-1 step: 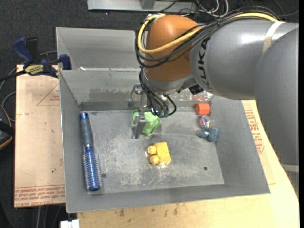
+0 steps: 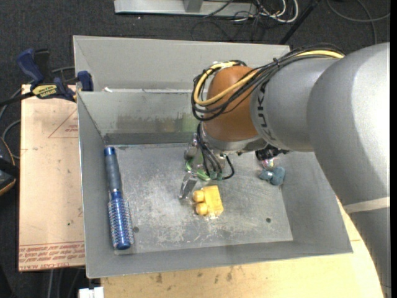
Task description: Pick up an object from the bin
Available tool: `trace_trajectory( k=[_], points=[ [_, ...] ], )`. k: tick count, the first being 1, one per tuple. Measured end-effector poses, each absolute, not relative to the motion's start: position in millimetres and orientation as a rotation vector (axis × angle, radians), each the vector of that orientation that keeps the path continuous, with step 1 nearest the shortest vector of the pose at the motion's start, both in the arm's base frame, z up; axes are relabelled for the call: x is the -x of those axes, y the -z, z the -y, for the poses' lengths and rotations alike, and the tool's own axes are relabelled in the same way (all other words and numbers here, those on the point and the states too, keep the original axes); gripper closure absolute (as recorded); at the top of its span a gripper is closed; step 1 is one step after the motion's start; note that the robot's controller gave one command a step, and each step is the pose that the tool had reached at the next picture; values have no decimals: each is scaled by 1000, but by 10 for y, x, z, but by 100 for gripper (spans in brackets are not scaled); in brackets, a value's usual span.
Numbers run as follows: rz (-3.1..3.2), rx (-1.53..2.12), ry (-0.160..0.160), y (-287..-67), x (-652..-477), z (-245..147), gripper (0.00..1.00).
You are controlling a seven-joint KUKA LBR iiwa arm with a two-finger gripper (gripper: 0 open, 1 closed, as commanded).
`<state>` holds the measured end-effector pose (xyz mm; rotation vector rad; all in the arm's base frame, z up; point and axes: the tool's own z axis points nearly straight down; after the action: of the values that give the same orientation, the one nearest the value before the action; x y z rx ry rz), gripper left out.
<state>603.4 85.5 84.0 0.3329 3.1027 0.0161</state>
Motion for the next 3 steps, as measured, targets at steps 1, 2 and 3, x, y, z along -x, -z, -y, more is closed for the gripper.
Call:
trace_trajectory(
  k=[1, 2, 3],
  points=[
    [-3102, -230, -14, -813, -6062, -325, 0],
    [-3118, -150, -2, -828, -5656, 353, 0],
    [-3112, -179, -6, -787, -5884, 755, 0]
  ],
)
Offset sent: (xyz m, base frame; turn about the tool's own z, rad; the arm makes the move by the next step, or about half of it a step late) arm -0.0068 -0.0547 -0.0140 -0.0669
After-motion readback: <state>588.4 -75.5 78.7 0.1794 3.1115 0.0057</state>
